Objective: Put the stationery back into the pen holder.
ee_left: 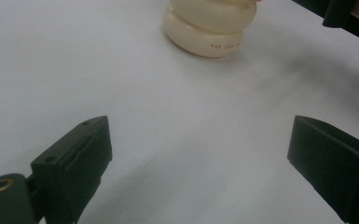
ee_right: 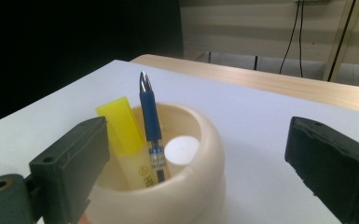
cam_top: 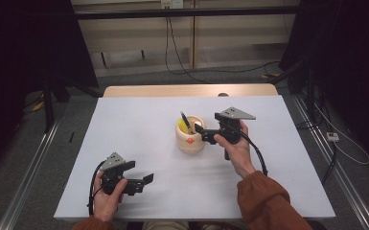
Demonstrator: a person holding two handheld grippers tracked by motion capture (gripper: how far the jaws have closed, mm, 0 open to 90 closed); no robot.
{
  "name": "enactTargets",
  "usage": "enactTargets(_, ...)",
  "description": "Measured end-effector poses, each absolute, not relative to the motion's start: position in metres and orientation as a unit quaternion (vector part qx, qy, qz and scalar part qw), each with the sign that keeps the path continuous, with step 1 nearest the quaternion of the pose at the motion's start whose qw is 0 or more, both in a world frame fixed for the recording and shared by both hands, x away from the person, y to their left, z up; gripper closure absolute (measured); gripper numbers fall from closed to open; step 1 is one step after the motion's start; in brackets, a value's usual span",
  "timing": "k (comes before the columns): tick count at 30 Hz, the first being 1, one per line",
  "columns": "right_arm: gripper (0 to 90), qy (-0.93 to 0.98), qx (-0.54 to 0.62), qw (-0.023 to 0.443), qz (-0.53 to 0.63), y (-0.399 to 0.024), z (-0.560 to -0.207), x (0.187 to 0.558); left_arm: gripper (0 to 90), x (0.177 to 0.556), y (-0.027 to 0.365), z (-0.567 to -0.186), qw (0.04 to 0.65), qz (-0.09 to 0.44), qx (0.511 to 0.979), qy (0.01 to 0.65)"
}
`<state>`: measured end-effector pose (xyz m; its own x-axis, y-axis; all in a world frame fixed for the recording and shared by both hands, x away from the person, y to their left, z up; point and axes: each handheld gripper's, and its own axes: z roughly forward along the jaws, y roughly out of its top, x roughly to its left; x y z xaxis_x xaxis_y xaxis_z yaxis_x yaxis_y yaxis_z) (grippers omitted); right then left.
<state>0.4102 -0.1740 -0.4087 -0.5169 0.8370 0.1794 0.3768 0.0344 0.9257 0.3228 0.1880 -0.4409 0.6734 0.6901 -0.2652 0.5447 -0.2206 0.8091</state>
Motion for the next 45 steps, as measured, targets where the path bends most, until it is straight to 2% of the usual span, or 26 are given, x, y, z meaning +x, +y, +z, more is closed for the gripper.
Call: enactTargets(45, 3.3, 0.708, 0.438, 0.232, 0.503, -0.233, -0.424, 0.327, 6.5, 0.318, 0.19, -0.436, 0.491, 0.097, 0.775, 0.386)
